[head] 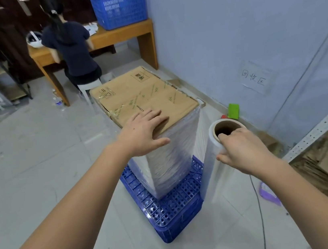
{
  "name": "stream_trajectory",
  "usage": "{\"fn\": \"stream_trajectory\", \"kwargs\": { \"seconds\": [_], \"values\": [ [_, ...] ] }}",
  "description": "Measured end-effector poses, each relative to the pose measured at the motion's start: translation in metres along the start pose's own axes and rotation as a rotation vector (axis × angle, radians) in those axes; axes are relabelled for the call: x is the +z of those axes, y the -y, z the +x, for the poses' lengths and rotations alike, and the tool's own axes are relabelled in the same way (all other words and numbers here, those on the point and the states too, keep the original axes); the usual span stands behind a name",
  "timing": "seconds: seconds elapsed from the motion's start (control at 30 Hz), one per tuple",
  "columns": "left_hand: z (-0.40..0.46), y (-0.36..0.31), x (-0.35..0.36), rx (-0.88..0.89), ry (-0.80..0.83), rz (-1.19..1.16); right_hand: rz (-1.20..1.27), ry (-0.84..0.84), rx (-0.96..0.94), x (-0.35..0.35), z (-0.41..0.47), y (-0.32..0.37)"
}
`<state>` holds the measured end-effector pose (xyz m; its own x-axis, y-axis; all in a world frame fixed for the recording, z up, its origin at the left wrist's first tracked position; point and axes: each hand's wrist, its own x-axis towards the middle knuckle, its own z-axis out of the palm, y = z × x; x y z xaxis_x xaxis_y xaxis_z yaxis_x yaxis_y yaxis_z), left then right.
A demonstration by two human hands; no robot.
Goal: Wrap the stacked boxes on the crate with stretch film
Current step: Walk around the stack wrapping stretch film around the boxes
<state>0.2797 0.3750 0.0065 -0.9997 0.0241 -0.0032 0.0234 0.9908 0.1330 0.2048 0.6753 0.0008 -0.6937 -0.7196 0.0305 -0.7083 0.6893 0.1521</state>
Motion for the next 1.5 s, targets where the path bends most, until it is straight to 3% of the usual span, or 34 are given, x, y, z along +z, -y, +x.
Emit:
{"fn": "stream_trajectory", "kwargs": {
  "seconds": [0.23, 0.5, 0.63, 0.9, 1.07, 1.4, 1.5],
  "values": [
    [-0.002, -0.002, 0.014, -0.039, -0.122, 0.002, 0.019, -0.097, 0.185, 0.002, 0.004, 0.010],
    [0.000, -0.001, 0.018, -0.051, -0.131, 0.015, 0.250, -0.068, -0.167, 0.008, 0.004, -0.003],
    [0.000, 0.000, 0.019, -0.052, -0.139, 0.013, 0.363, 0.009, -0.244, 0.001, 0.000, 0.003],
    [-0.001, -0.001, 0.018, -0.067, -0.134, -0.008, 0.276, -0.030, -0.482, 0.000, -0.012, 0.031],
    [0.000, 0.000, 0.020, -0.071, -0.139, -0.013, 0.093, 0.096, -0.329, -0.017, -0.022, 0.046],
    [0.000, -0.001, 0.018, -0.071, -0.148, -0.016, 0.074, 0.022, -0.008, -0.022, -0.025, 0.071],
    [-0.001, -0.001, 0.018, -0.073, -0.145, -0.009, 0.088, -0.002, -0.001, -0.021, -0.017, 0.070]
  ]
}}
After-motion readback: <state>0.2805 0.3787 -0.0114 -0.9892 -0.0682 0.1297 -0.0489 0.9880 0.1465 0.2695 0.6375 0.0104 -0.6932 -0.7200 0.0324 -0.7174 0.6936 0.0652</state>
